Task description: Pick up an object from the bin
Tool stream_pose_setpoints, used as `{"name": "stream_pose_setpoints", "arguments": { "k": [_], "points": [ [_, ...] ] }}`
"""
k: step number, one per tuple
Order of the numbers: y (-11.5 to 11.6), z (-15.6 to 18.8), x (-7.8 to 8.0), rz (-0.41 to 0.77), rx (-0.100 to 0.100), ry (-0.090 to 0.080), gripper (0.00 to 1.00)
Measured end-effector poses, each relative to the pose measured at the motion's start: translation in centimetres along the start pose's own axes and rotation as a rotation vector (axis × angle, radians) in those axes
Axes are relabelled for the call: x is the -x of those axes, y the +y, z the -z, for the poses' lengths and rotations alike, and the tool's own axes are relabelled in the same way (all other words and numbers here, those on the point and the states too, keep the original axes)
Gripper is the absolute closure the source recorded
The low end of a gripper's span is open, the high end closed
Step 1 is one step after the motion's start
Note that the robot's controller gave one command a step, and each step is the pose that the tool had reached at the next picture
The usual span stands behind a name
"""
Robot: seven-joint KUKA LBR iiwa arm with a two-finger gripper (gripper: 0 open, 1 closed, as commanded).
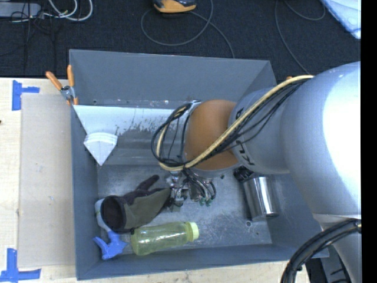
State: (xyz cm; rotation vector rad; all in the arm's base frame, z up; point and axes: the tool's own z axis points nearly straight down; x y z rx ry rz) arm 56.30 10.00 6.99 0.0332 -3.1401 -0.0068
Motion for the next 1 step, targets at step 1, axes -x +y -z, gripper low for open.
{"name": "stream_pose_setpoints", "arguments": {
  "k": [1],
  "points": [
    [0.45,14.13,1.35,-0.004,0.0,-0.001,1.0]
  ]
}}
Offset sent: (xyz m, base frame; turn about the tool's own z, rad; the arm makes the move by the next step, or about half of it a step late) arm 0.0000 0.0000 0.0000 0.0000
